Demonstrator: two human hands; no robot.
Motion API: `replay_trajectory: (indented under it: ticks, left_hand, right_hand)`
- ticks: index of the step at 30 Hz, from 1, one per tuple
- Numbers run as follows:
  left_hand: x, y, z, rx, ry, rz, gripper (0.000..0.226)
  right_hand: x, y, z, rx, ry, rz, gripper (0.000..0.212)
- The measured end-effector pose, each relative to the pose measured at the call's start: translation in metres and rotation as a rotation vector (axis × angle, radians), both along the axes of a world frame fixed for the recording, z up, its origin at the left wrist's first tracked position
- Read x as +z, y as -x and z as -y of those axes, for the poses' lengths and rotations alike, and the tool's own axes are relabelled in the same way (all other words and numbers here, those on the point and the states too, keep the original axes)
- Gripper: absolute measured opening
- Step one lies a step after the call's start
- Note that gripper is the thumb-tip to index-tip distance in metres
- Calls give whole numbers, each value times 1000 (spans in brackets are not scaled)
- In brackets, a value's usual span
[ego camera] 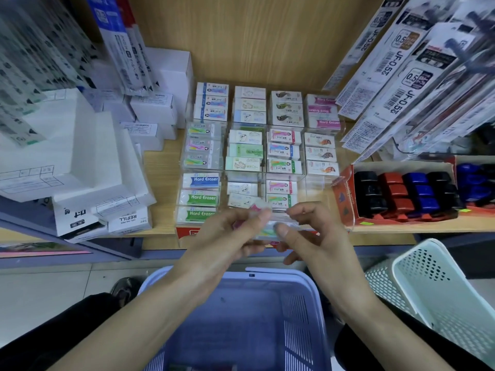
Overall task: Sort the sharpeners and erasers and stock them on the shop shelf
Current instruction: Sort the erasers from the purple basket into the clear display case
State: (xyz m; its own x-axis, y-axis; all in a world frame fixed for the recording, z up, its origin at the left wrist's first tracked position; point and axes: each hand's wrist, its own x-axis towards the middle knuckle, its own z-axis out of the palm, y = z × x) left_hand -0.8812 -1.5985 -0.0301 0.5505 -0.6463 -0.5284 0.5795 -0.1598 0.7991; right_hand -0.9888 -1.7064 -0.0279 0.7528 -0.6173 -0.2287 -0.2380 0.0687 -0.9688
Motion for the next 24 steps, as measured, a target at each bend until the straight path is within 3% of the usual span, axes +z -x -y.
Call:
replay_trajectory:
  ticks: [1, 4, 6, 9, 12, 14, 17, 24]
  left_hand:
    - [-1, 3, 0, -24, -13, 46, 52]
    - [-8, 8, 3, -17, -47, 67, 46]
    - [-10, 12, 5, -16, -66, 28, 37]
    - [-6, 21, 10, -79, -66, 33, 35]
    - [-4, 23, 11, -73, -72, 156, 36]
    - [-4, 15, 10, -56, -74, 254, 14]
    - [-5, 4, 7, -72, -49, 293, 24]
    - [0, -3, -3, -51, -35, 245, 11]
  right_hand:
    - [-1, 4, 2, 38, 141, -19, 22]
    - [-6, 17, 20, 279, 972, -71, 40]
    - [-13, 23, 25, 422, 1197, -65, 44]
    - [-19, 26, 20, 377, 1319, -56, 31]
    - [-19, 27, 33, 341, 1356, -45, 25]
    - [-18, 23, 57, 253, 1269, -124, 29]
    - [-20, 17, 87, 144, 1180, -338, 39]
    - [-31, -1, 103, 188, 1450, -614, 40]
